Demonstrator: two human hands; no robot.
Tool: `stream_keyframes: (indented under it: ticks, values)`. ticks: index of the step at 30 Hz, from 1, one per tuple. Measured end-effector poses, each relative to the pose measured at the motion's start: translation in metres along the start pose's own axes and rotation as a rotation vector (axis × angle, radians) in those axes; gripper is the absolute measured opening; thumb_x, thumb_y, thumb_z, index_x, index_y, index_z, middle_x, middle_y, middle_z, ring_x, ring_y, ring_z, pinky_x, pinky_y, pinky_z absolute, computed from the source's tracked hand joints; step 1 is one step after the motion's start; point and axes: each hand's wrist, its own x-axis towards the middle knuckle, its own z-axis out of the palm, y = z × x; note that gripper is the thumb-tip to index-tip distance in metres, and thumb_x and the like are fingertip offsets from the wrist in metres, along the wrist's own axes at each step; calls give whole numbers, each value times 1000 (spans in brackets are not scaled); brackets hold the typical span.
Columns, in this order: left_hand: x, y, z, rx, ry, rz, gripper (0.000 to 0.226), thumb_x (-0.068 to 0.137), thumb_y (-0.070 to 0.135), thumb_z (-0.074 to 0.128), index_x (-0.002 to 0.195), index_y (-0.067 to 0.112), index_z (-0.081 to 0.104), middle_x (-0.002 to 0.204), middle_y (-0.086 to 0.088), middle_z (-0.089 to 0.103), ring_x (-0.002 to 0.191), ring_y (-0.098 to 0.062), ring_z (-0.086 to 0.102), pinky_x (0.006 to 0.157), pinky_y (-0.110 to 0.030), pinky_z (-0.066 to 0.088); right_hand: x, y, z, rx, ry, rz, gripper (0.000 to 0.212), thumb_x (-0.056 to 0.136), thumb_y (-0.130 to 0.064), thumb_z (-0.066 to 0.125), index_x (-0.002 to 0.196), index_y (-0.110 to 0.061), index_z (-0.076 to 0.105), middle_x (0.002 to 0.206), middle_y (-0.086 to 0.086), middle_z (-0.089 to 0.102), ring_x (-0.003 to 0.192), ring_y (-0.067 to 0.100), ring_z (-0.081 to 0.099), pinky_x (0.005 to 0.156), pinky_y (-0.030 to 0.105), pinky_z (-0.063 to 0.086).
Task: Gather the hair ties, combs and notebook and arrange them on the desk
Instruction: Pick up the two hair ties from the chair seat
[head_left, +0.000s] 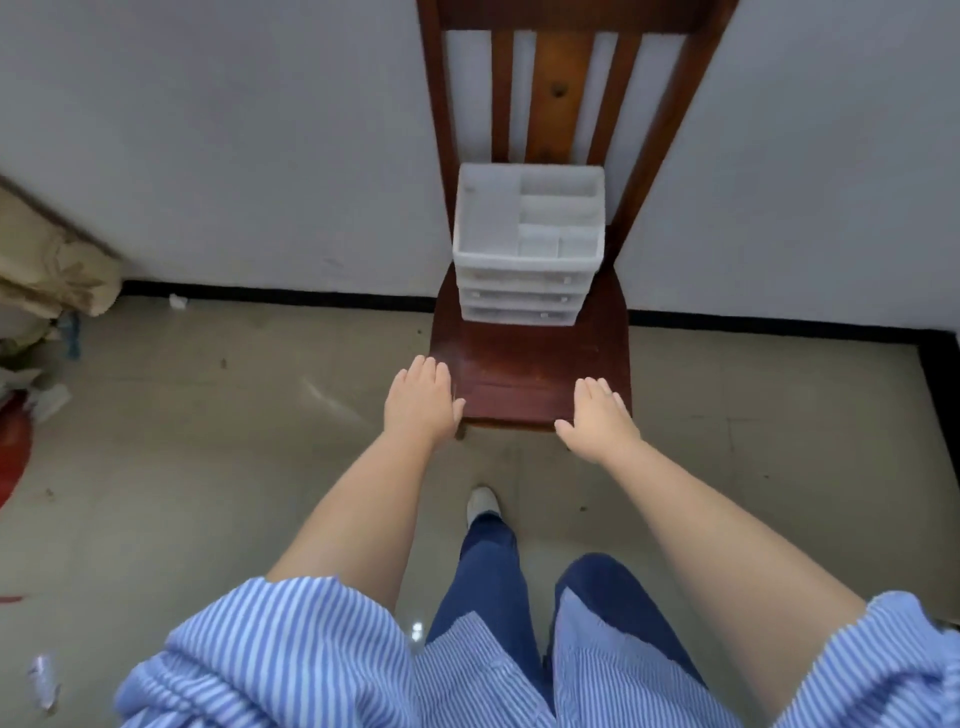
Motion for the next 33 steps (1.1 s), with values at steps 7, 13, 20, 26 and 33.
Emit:
stream_keyframes:
  ticks: [7,13,20,26,33]
  values:
    - [143,-3,-12,-51,84,71,61,96,29,42,144,1,19,155,-16,19,145,-28,12,117,-40,18,138,-26,-11,572,-107,150,60,95,-28,46,143,2,23,151,18,30,138,30,30,115,35,27]
    - [204,-8,14,-14,141,135,63,94,20,46,146,1,16,157,-18,12,146,-30,7,119,-42,12,239,-44,13,1614,-70,528,43,95,-3,42,138,-4,36,141,18,45,131,29,42,113,37,31]
    - [217,-18,24,-15,172,197,60,84,5,56,137,-10,33,151,-24,26,141,-39,21,114,-50,23,283,-39,13,2300,4,702,29,88,5,32,66,-8,47,80,7,50,97,25,58,114,39,30]
    - [217,-12,28,-38,182,168,63,90,16,52,141,-9,25,154,-22,19,143,-36,14,116,-46,20,253,-23,41,2174,-91,761,39,69,17,12,65,-4,44,79,10,53,133,35,38,113,46,25]
    - [208,-4,45,21,174,263,64,81,18,65,135,-5,40,145,-28,36,135,-43,32,109,-54,31,185,-15,75,1867,-250,773,62,81,23,10,133,2,35,138,23,46,132,37,39,112,47,28]
